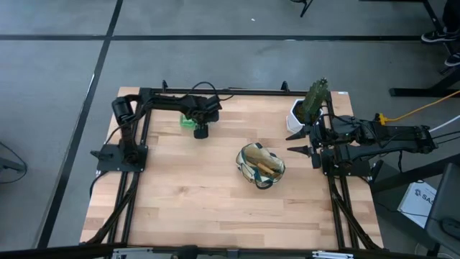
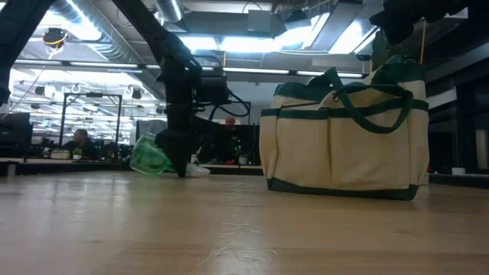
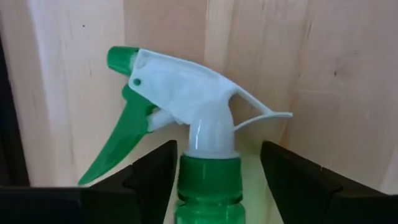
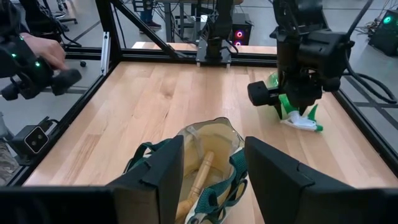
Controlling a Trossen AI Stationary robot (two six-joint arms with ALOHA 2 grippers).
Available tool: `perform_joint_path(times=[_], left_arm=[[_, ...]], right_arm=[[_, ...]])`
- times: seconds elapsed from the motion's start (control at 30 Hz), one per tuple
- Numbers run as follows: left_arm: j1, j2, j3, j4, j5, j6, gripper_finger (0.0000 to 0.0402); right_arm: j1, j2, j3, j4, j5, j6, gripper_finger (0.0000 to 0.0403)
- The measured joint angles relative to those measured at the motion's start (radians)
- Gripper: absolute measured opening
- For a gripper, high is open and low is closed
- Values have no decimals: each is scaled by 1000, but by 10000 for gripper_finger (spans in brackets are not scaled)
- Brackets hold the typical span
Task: Pick & Place Garden tools in Gardening bag
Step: Put the green spray bottle into the light brown gardening bag
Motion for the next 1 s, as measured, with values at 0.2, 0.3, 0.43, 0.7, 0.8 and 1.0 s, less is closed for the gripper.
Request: perform_joint_path(times=[0.2, 0.3, 0.43, 0.7, 0.8, 1.0], left_arm=[[-3, 8, -1, -13, 17, -25, 165], [-7, 9, -1, -22, 28, -41, 123], [-7, 1, -2, -32, 36, -78, 123], [-9, -119, -11, -46, 156, -108, 123], [-10, -183, -8, -41, 197, -127, 123], [-32, -310, -8, -13, 260, -168, 123]], right_arm=[[0, 0, 0, 0, 0, 0, 172], [0, 0, 0, 0, 0, 0, 172], [0, 0, 0, 0, 0, 0, 172], [0, 0, 0, 0, 0, 0, 172], [0, 0, 0, 0, 0, 0, 172], [0, 0, 0, 0, 0, 0, 172]])
